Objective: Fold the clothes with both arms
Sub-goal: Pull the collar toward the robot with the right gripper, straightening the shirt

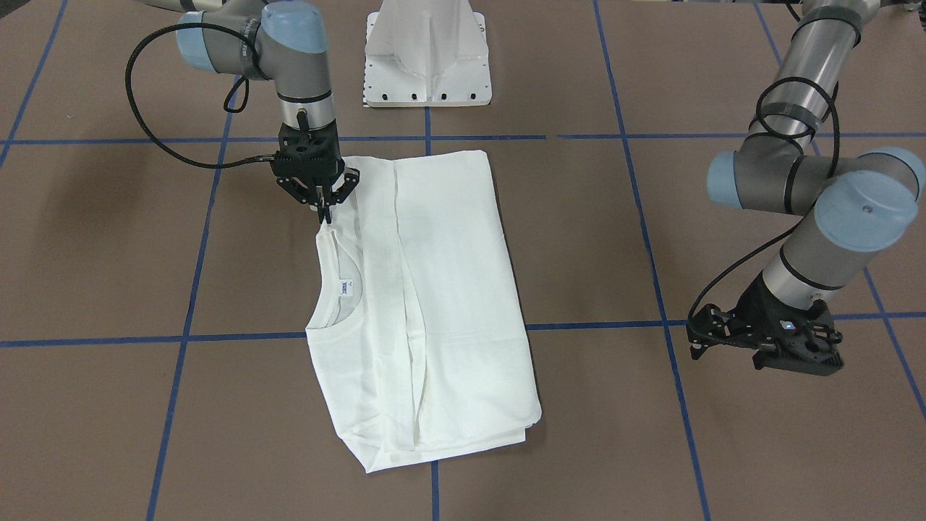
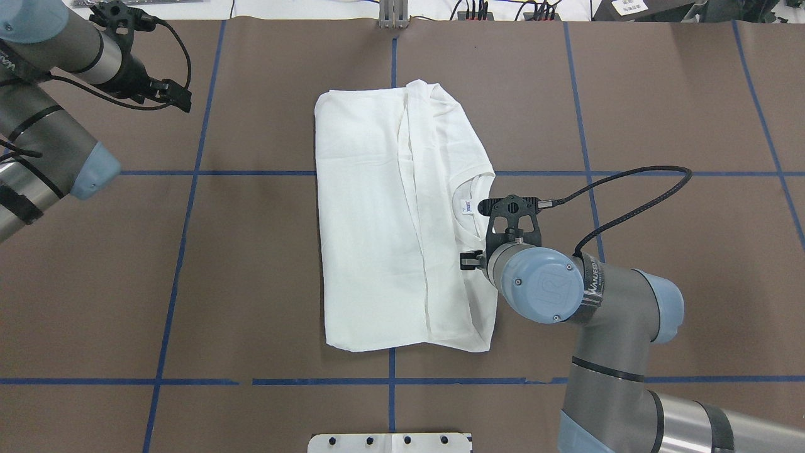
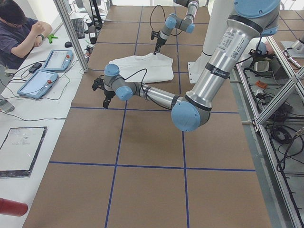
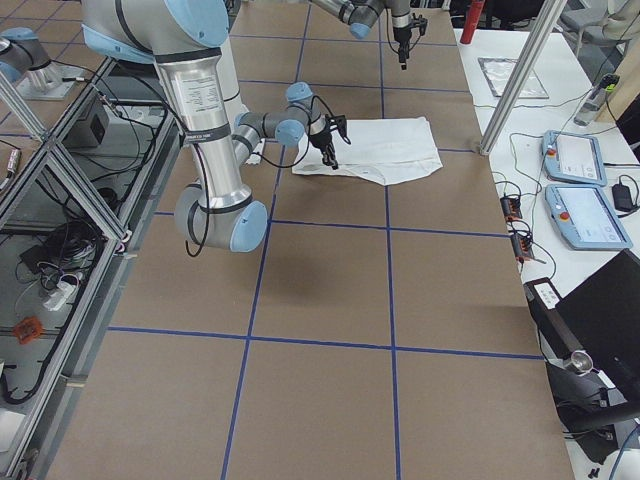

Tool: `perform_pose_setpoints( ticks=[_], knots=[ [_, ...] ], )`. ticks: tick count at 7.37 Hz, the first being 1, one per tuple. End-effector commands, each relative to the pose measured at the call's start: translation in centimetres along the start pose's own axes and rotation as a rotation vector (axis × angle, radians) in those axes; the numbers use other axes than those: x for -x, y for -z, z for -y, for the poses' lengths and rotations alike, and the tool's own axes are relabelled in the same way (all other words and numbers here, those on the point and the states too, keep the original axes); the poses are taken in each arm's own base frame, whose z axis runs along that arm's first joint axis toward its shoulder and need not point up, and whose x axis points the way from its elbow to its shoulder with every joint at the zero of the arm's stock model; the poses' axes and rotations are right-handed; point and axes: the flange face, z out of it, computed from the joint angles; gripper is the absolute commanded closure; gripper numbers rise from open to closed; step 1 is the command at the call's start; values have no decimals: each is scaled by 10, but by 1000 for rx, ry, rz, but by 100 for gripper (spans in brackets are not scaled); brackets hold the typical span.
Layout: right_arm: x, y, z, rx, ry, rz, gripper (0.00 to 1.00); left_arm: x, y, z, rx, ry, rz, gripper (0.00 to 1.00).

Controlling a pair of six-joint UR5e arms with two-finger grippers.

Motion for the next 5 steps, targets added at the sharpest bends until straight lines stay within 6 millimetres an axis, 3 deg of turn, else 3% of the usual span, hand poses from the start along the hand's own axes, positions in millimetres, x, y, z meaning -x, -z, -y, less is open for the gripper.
perform_pose_setpoints(
  ticks=[1,2,3,5],
  knots=[
    [4,1,3,1,11,0,0,-1,0,0,0,-1,-1,0],
    [4,2,24,-4,7,-37,0,-1,0,0,0,-1,-1,0],
    [33,2,57,-17,21,-62,0,-1,0,0,0,-1,-1,0],
    [90,-32,113,-34,-4,-118,0,-1,0,0,0,-2,-3,0]
  ],
)
